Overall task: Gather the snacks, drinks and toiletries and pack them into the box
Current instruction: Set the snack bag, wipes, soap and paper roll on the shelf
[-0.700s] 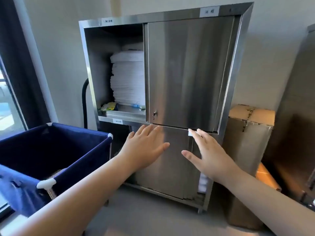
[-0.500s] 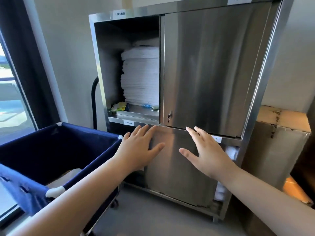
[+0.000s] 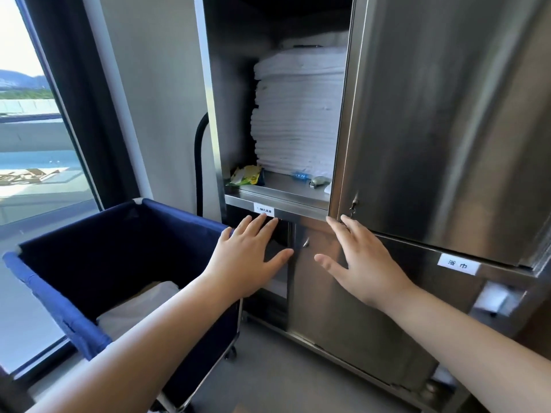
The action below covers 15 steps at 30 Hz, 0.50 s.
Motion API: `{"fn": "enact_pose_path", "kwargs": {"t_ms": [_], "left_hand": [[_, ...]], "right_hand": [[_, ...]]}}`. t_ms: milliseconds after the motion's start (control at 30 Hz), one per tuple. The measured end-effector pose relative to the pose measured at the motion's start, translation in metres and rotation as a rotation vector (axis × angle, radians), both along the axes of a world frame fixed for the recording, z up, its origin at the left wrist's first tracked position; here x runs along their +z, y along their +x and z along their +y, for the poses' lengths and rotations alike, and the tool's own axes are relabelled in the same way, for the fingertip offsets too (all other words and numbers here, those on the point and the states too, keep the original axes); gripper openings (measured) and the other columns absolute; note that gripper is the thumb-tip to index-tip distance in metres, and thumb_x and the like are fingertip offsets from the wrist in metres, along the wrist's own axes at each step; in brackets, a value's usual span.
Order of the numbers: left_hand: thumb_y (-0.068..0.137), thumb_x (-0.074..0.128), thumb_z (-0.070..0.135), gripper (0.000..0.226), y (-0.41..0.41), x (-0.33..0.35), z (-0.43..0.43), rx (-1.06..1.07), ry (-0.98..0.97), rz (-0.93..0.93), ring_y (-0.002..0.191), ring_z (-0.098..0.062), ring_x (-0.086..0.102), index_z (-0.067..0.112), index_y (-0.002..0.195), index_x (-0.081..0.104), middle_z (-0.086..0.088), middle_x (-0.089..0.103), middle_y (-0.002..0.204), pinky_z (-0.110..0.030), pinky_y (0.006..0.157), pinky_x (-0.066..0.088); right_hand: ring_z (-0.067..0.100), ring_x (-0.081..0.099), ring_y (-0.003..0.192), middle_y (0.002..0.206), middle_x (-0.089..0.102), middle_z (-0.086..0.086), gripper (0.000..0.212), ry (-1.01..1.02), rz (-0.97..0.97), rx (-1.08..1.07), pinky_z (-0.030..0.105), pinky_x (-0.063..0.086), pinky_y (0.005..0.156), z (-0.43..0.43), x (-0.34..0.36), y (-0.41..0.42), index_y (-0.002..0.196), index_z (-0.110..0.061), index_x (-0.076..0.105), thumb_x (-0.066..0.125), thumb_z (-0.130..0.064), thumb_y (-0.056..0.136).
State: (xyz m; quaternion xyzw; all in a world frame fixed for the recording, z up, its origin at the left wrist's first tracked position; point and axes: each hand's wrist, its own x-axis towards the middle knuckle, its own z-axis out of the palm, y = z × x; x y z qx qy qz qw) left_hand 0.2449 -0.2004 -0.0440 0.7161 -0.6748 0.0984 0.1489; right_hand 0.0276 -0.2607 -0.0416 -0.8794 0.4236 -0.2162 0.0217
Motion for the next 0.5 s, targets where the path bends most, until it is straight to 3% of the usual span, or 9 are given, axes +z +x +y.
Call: {"fn": "enact_pose_path", "kwargs": {"t_ms": [200, 500], "left_hand": [[0.083, 0.014, 0.075, 0.078, 0.028, -0.008, -0.067, 0.072, -0.037, -0.013, 0.144, -0.013, 0.006, 0.033, 0.148, 0.013, 0.009, 0.013, 0.157, -0.041, 0.116, 0.014], [0.085, 0.017, 0.072, 0.075, 0.054, 0.005, -0.203, 0.178, -0.006, -0.066, 0.145, -0.016, 0.003, 0.032, 0.149, 0.010, 0.006, 0.010, 0.158, -0.041, 0.115, 0.011]], "right_hand": [[0.019, 0.010, 0.143, 0.156, 0.010, 0.002, 0.079, -0.001, 0.077, 0.049, 0.042, 0.018, 0.115, -0.088, -0.011, 0.037, 0.150, -0.026, 0.009, 0.023, -0.069, 0.085], [0.019, 0.010, 0.143, 0.157, 0.008, 0.003, 0.079, -0.042, 0.152, 0.164, 0.036, 0.016, 0.115, -0.244, -0.004, 0.076, 0.150, -0.026, 0.006, 0.022, -0.069, 0.086]]}}
